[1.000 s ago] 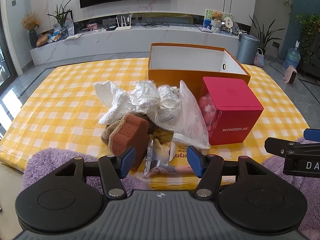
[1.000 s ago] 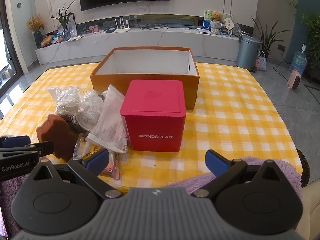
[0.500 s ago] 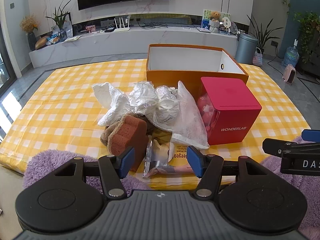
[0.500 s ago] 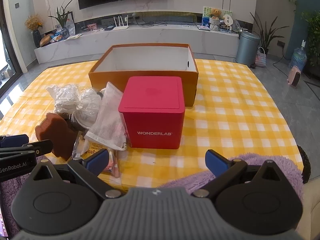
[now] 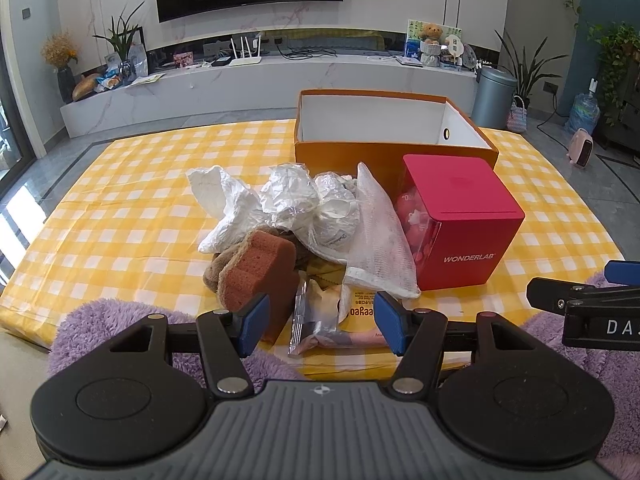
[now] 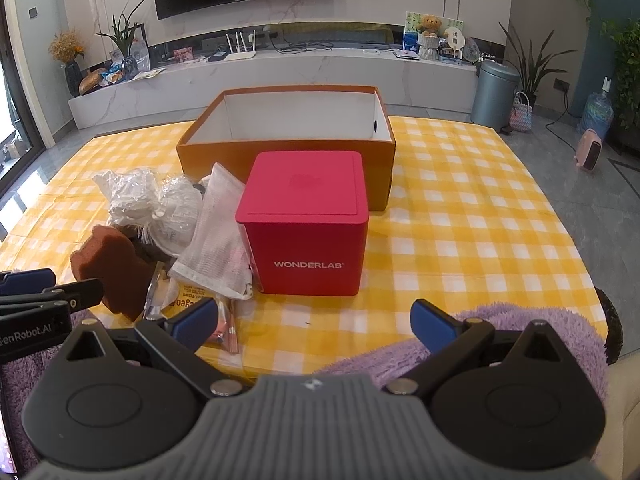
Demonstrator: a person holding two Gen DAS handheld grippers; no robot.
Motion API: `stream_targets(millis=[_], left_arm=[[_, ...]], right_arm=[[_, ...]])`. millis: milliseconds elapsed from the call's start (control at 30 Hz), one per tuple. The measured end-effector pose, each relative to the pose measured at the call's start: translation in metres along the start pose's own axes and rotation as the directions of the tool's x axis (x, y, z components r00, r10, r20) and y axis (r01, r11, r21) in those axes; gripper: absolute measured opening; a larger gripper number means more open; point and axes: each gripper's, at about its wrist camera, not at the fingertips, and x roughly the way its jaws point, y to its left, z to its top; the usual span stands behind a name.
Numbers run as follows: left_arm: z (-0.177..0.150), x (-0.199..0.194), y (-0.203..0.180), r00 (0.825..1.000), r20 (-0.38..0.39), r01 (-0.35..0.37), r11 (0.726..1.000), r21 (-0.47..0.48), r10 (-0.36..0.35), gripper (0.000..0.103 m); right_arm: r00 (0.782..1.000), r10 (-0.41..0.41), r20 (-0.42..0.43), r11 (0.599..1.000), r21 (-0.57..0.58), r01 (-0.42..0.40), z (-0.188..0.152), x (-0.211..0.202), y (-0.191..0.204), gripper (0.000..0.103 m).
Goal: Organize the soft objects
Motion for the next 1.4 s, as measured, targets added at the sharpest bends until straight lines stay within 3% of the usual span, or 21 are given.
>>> stream_targets(millis=[967, 1267, 1333, 1400], left_arm=[[-0.003, -0.002, 0.002, 1.000, -0.002, 0.016, 1.000, 0.006, -0.016, 0.071], [0.003, 0.000, 0.006, 1.000, 0.004, 0.013, 0.998, 0.059, -0.014, 0.071], [0.005, 0.001, 0.008, 1.000, 0.008, 0.011, 0.996, 0.090, -0.012, 0.071], [0.008, 0.004, 0.012, 1.000, -0.001, 0.019, 0.994, 0.103, -0.019, 0.071]], right_arm=[[1.000, 0.017, -0.013, 1.000, -0.004, -0.017, -0.002, 0.003, 0.004, 0.100], [0.998, 0.055, -0.022, 0.998, -0.009, -0.055, 0.001, 0.010, 0.009, 0.100], [0.997, 0.073, -0.023, 0.997, -0.017, -0.073, 0.002, 0.013, 0.012, 0.097], [0.996, 0.088, -0.020, 0.996, -0.031, -0.089, 0.004, 0.017, 0.016, 0.080]])
